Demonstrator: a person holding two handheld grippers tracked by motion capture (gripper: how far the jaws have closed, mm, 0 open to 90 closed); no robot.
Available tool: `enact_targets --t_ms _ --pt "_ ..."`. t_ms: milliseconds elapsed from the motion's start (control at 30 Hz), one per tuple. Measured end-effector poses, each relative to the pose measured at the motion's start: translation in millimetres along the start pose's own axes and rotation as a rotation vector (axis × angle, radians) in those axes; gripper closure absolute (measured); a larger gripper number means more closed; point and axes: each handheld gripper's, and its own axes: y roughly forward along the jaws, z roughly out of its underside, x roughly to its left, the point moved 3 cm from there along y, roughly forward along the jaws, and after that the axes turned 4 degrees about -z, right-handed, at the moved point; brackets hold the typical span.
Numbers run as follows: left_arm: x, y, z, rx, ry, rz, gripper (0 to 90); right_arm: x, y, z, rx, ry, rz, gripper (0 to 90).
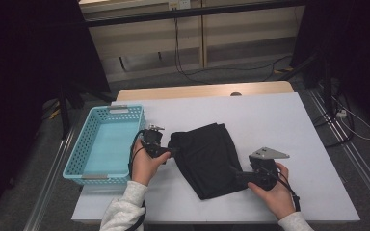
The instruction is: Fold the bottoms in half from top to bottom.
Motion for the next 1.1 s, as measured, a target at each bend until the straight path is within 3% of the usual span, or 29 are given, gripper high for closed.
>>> enact_targets --t_ms 133,167,200,233,267,633,667,733,767,933,1033,1100 --pt "-0.3 0.1 0.2 -0.002 0.006 -0.005 14.9 3.0 11.8 4.0 0.058 -0.027 0.021 22.3" --pt "-0.3 0.4 0.2 -0.002 0.004 -0.004 14.9 3.7 13.8 5.3 0.064 -0.009 -0.002 27.6" --pt "-0.2 0.5 0.1 -0.002 0.007 -0.005 15.0 5.9 16.1 7.4 0.070 -0.015 -0.024 27.0" --pt "0.0 0.5 0.0 -0.004 0.005 -0.004 15.1 8.8 16.3 8.2 0.079 -0.049 -0.008 28.0" --pt "0.7 0.2 -0.2 -0.005 0.003 -0.005 15.1 11.3 16.5 7.8 0.084 -0.049 -0.018 31.0" --pt "0.1 1.1 -4.6 -0.006 -0.001 0.001 14.8 18.6 17.4 7.6 0.079 -0.052 -0.041 56.6" --pt "0.2 1.7 -5.4 -0.001 0.003 -0.006 13.9 19.1 17.5 7.4 0.080 -0.045 -0.042 60.1" --pt "0.8 2.4 -7.7 0.003 -0.006 -0.007 13.6 20.3 17.5 6.9 0.088 -0.022 -0.089 77.7" --pt "1.1 2.3 -9.6 0.001 0.000 -0.010 13.1 20.7 17.8 7.3 0.088 0.002 -0.109 79.3" --pt "3.6 7.9 -20.2 0.002 -0.026 -0.006 12.9 24.3 17.4 5.0 0.099 -0.046 -0.092 80.5" --pt "2.4 15.9 -26.1 0.002 -0.029 0.025 14.1 24.5 16.4 5.5 0.097 -0.045 -0.097 80.4" --pt "1.9 23.7 -28.6 0.018 -0.032 0.021 15.3 23.8 16.2 5.9 0.094 -0.037 -0.103 80.4"
